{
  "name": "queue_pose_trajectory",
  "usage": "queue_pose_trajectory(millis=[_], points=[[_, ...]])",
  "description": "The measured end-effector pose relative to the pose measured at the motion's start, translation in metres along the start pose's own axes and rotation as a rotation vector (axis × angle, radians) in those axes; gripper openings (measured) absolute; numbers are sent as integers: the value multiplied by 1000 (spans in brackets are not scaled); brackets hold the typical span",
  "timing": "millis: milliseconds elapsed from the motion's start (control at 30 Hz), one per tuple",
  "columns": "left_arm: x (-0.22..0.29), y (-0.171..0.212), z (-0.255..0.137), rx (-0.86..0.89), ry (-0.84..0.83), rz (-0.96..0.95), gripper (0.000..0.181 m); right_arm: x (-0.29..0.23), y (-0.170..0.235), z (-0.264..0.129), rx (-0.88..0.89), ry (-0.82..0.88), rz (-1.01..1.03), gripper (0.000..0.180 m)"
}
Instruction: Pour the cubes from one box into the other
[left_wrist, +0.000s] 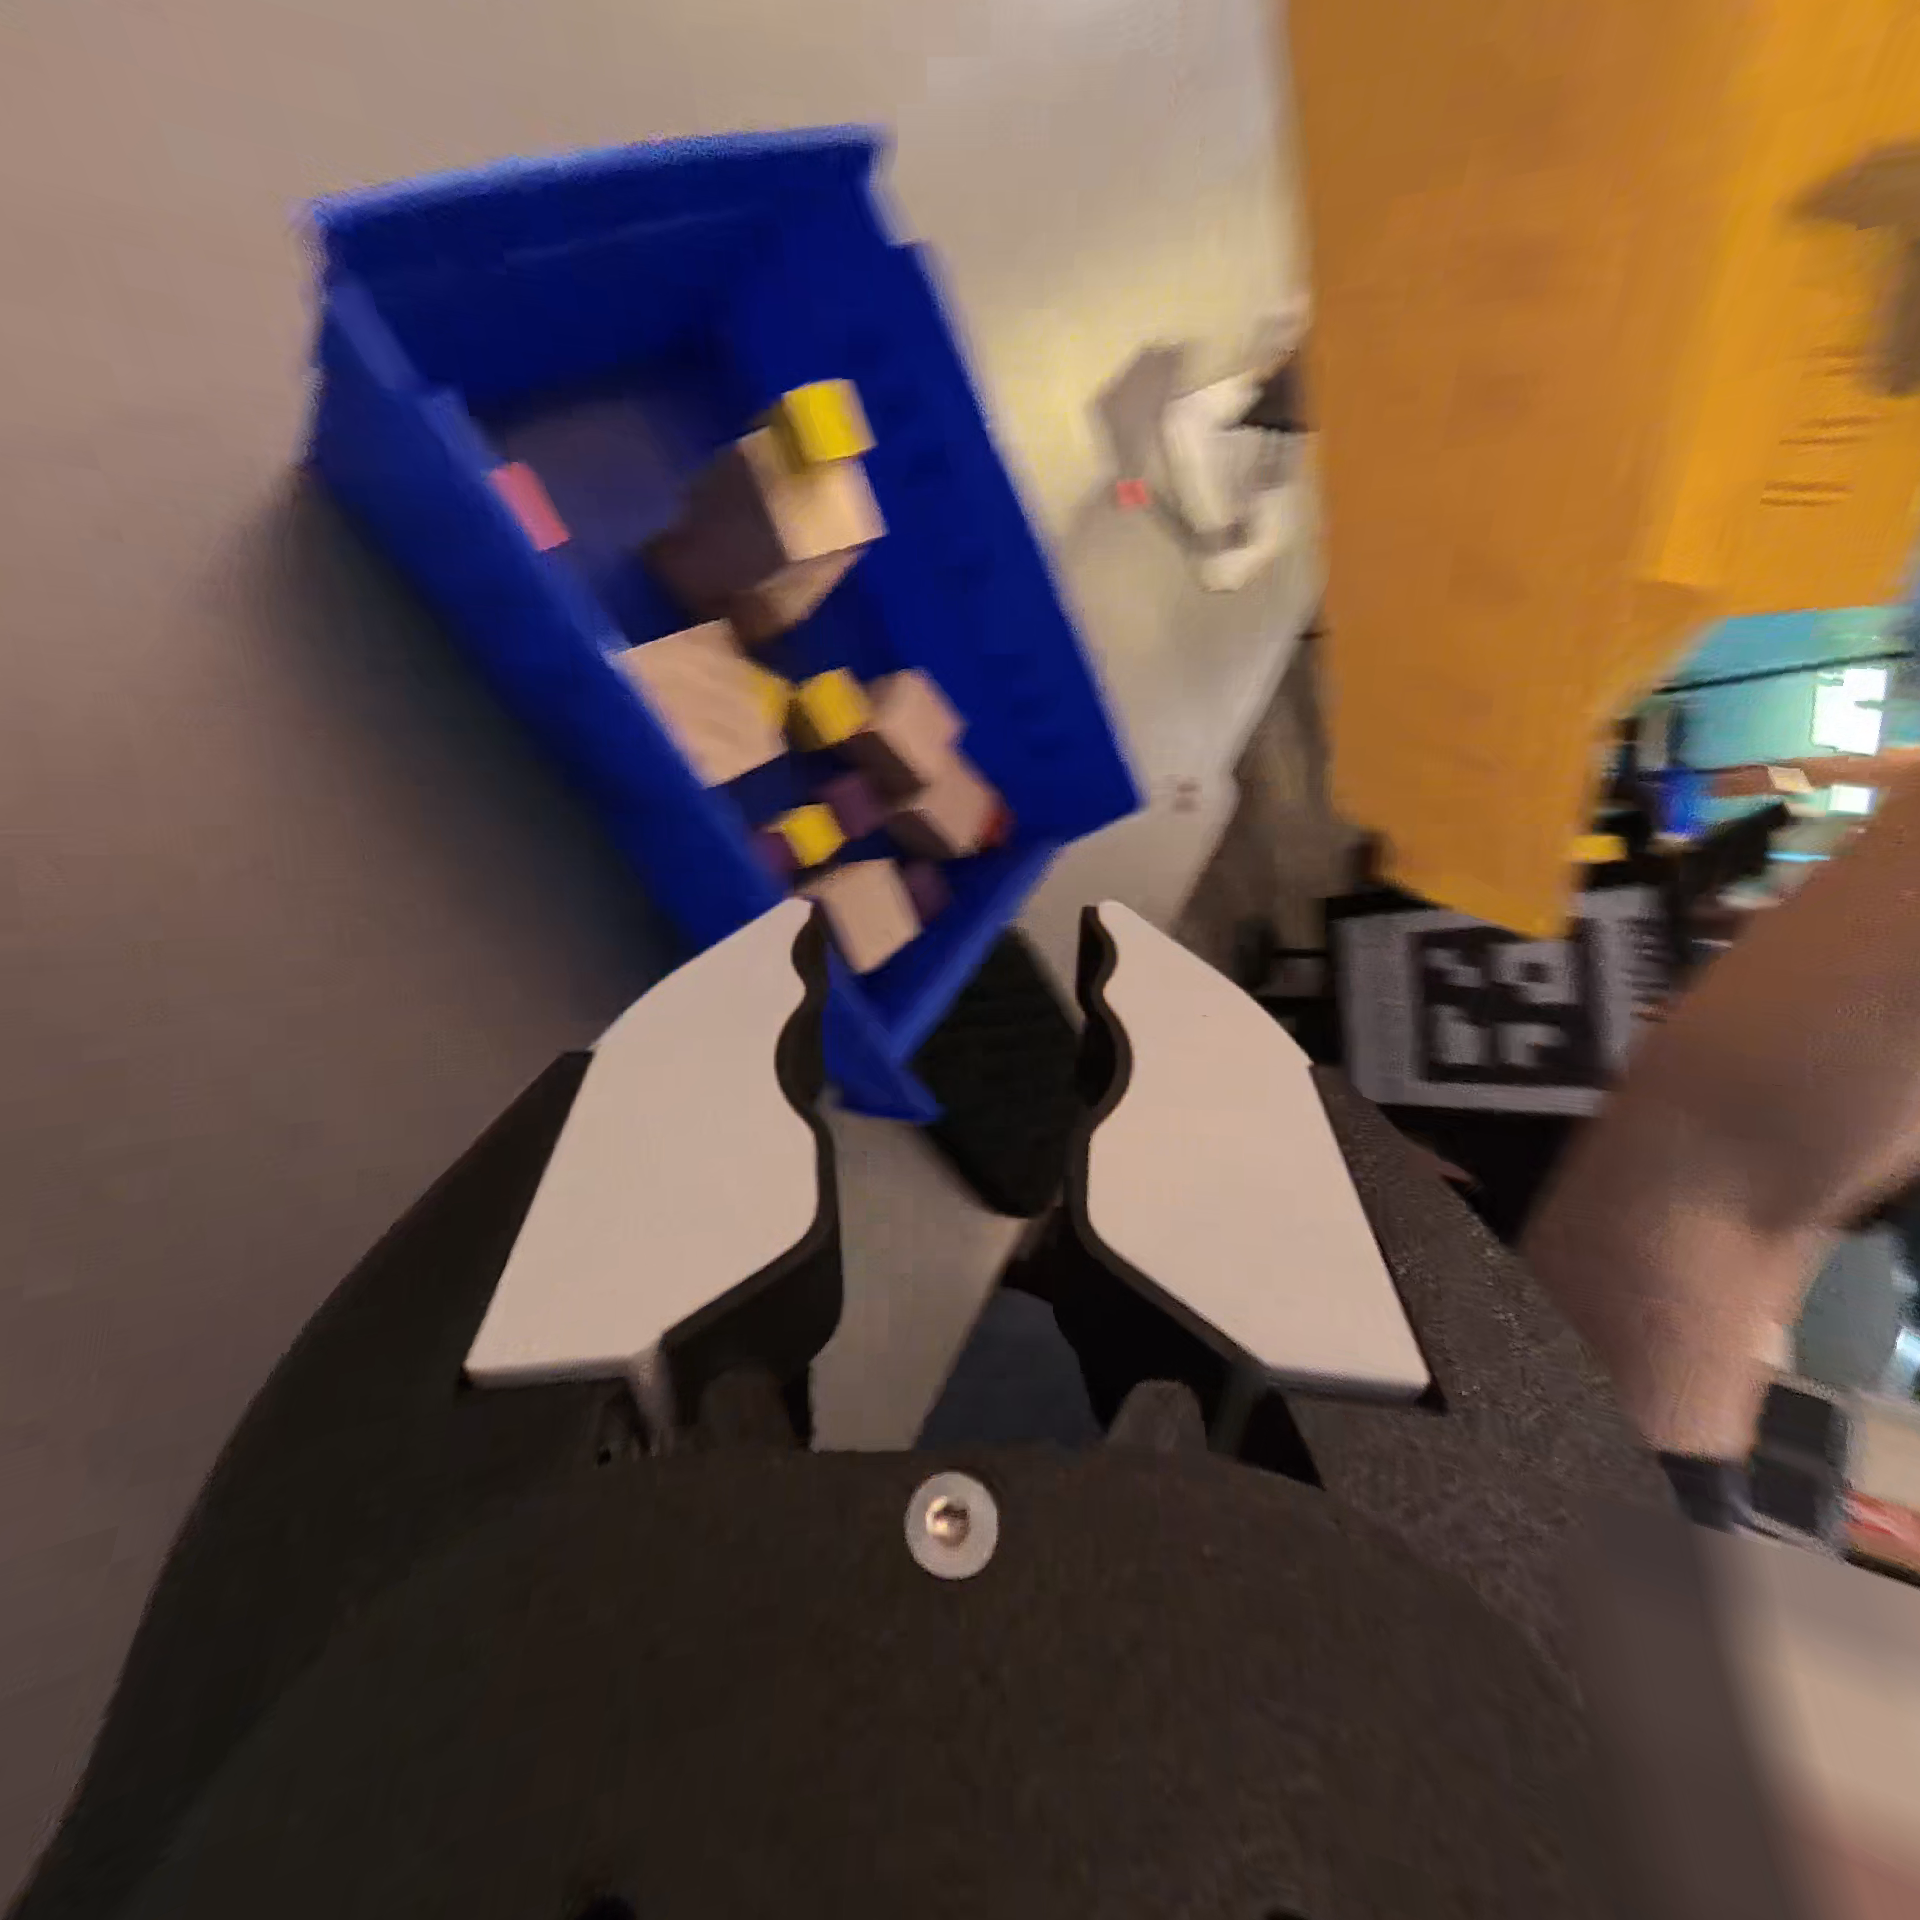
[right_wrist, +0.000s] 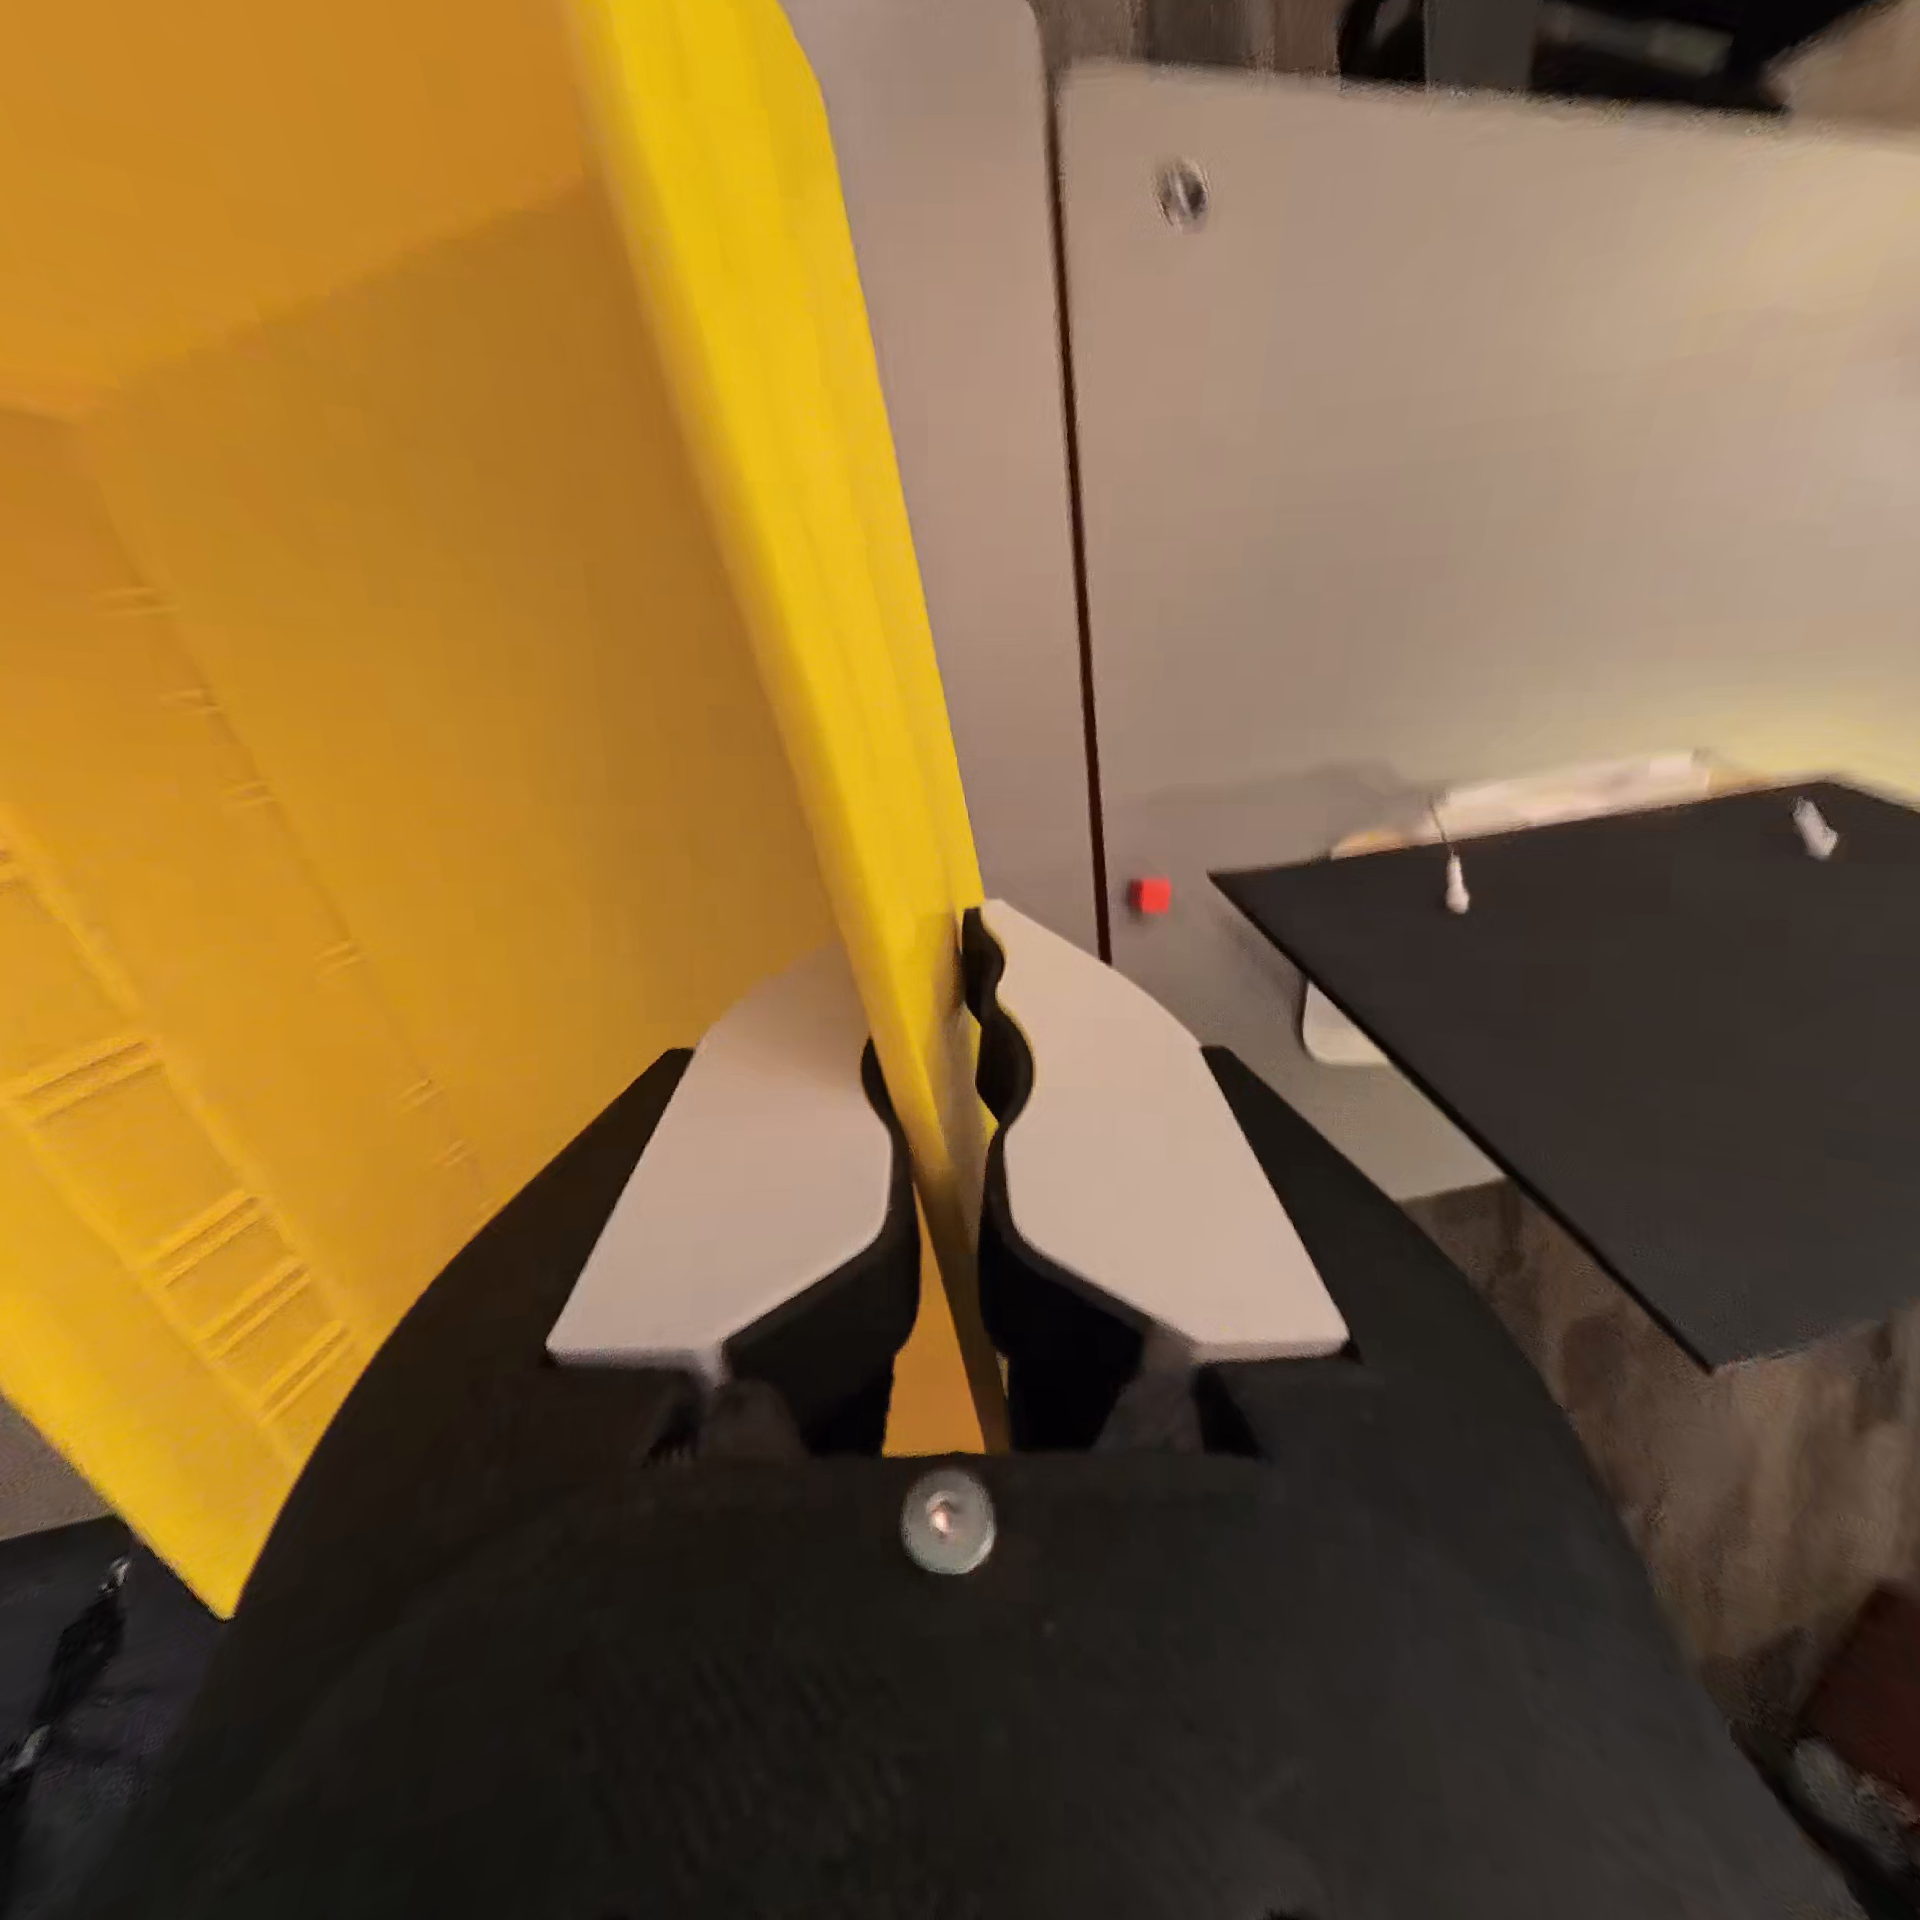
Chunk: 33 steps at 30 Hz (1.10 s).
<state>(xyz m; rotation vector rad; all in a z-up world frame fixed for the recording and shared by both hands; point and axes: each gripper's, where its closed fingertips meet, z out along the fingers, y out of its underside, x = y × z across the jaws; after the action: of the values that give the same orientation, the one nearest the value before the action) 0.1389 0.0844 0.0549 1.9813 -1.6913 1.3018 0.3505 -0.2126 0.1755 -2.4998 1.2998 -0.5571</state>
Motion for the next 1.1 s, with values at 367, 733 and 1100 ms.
queue_pose_trajectory(millis=[367,733,1100], points=[[-77,60,109,-303,-417,-30,54,60,102,136,-200,-106,210,7],[-90,72,101,-452,-524,-93,10,14,130,222,-295,-273,208,7],[-158,94,-3,-337,-544,-278,11,-82,108,255,-334,-433,178,8]])
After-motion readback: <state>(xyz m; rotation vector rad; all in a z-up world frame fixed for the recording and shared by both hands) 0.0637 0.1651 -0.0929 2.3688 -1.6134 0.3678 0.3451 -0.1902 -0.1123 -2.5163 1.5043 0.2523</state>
